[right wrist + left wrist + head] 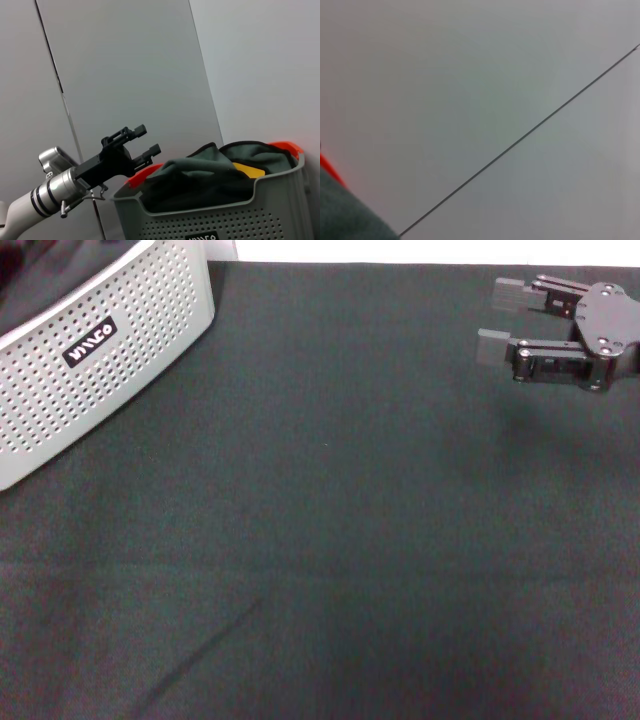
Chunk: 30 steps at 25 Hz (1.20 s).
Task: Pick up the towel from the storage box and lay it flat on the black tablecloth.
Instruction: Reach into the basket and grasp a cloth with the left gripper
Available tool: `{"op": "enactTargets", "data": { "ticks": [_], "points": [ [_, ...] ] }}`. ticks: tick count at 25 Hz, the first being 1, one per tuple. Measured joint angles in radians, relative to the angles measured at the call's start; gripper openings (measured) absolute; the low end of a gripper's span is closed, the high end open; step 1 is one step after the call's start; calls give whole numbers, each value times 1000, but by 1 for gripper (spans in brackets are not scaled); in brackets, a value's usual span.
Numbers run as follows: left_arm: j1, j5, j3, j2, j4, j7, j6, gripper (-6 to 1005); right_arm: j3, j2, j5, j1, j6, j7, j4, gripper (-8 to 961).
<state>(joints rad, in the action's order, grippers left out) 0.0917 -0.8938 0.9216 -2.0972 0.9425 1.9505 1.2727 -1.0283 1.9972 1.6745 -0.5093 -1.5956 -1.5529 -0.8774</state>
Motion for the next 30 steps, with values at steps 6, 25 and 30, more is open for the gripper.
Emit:
{"op": "enactTargets", "data": {
  "ticks": [6,25,30],
  "points": [
    [-27,-30,24,0,80,76,-65,669,2,0,0,0,0,0,1,857],
    [-44,-242,93,2,317,166,-175,670,2,-8,0,-8,1,-13,37,857],
    [-45,-262,132,2,341,43,-153,670,2,-8,0,-8,0,-13,37,857]
  ]
}}
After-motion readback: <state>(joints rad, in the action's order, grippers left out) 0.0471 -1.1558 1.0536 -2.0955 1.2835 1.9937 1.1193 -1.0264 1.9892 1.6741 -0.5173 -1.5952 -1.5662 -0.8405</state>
